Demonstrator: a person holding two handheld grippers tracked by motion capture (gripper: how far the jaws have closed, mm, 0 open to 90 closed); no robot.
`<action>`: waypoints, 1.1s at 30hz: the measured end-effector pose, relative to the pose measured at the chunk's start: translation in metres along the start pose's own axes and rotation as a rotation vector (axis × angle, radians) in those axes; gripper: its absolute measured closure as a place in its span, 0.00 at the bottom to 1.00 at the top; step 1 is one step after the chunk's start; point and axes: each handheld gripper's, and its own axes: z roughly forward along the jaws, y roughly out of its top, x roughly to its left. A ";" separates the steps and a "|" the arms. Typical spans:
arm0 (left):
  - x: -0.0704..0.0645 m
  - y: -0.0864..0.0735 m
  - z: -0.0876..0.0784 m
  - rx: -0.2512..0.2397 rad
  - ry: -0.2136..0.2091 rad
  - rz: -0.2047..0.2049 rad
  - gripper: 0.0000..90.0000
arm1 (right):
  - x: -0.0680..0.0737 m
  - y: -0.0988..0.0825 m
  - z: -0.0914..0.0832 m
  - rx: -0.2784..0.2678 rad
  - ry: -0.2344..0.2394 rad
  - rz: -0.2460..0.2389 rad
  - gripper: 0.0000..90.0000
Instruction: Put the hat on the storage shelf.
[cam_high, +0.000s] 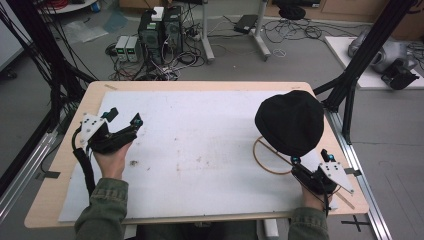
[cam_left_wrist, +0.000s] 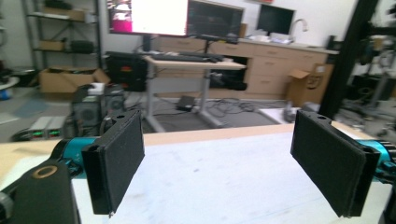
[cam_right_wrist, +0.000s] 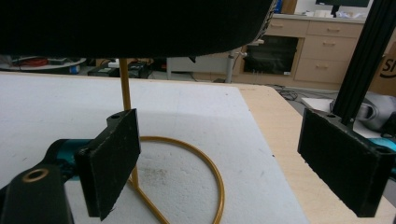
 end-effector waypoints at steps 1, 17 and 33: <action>0.003 -0.002 -0.004 0.003 0.022 0.006 0.20 | 0.000 0.000 0.000 0.000 0.000 0.003 0.14; 0.024 -0.044 -0.048 -0.042 0.322 0.079 0.20 | 0.001 0.000 -0.001 0.002 -0.003 0.005 0.14; 0.022 -0.070 -0.060 -0.003 0.321 0.106 0.20 | 0.002 0.000 0.000 0.005 0.000 0.002 0.14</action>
